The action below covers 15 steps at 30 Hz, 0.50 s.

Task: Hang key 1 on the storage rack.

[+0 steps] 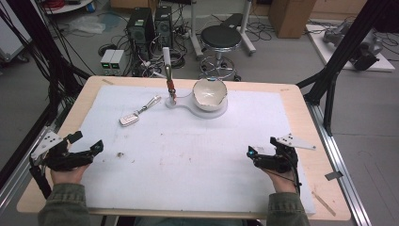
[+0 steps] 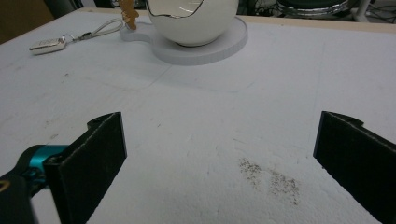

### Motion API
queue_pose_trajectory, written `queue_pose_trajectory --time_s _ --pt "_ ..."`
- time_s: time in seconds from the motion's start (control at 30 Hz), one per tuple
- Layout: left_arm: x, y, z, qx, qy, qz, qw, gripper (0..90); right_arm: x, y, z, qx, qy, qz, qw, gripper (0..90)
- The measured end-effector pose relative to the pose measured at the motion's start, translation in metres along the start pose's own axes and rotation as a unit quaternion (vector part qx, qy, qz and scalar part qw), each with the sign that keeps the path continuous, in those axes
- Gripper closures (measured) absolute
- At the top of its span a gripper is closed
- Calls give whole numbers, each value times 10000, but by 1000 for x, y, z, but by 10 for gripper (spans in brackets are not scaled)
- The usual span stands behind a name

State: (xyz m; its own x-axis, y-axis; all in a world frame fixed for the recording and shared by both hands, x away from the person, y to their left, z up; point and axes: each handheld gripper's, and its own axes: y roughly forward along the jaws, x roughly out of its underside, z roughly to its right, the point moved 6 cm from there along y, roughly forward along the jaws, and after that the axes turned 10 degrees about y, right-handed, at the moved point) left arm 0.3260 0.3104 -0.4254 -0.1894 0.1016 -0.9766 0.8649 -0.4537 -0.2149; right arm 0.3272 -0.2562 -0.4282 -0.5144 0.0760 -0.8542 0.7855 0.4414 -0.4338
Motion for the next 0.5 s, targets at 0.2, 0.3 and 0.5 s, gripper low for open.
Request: queue_pose_trajectory --time_s 0.2,0.3,0.5 --pt "0 0 0 -3 1 6 10000 17 5 -4 3 72 -72 96 9999 14" --pt "0 1 0 -13 -9 2 10000 17 6 -6 3 102 -134 155 9997 14" --pt "0 1 0 -19 -20 -3 10000 17 10 -10 2 106 -194 272 9994 14"
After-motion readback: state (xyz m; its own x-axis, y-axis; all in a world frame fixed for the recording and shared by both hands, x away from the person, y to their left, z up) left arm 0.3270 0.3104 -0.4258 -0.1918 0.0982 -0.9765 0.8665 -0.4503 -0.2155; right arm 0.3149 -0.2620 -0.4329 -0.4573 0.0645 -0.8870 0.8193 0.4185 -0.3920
